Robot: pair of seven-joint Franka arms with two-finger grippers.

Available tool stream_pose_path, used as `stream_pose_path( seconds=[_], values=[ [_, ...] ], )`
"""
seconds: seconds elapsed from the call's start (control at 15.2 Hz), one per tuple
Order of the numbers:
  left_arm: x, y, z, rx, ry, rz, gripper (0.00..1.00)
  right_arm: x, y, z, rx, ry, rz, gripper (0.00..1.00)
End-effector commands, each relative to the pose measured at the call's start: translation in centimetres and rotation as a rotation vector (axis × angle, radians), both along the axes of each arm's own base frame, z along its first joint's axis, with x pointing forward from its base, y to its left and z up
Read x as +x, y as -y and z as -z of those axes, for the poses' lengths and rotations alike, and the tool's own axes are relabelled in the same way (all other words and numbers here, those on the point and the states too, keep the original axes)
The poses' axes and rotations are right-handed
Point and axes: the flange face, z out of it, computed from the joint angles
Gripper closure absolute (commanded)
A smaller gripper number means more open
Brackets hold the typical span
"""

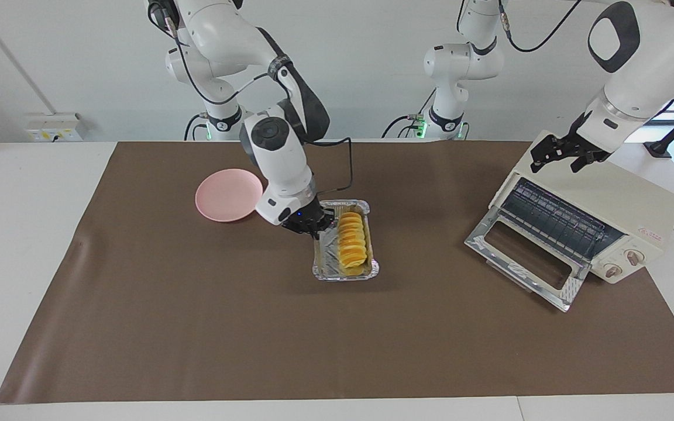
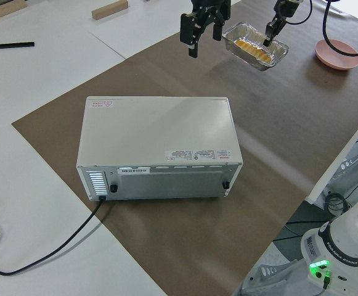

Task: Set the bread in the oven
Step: 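Push the foil tray with the right gripper toward the toaster oven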

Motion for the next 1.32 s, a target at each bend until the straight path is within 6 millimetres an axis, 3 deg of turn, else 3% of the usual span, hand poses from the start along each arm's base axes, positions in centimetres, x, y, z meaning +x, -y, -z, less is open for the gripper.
stream_pose_path(
  seconds=[0.0, 0.13, 0.26, 1.25],
  values=[
    [-0.9, -0.1, -0.1, 0.016, 0.008, 0.000, 0.00, 1.1, -0.4, 0.2, 0.014, 0.026, 0.022, 1.00],
    [-0.9, -0.1, -0.1, 0.016, 0.008, 0.001, 0.00, 0.2, -1.9, 1.2, 0.002, 0.044, 0.012, 1.00],
    [-0.9, -0.1, 0.0, 0.016, 0.006, 0.001, 0.00, -0.1, -2.0, 2.1, -0.010, 0.041, 0.005, 1.00],
    [-0.9, -0.1, -0.1, 0.016, 0.008, 0.001, 0.00, -1.9, -1.2, 6.6, -0.012, 0.056, 0.007, 1.00]
  ],
)
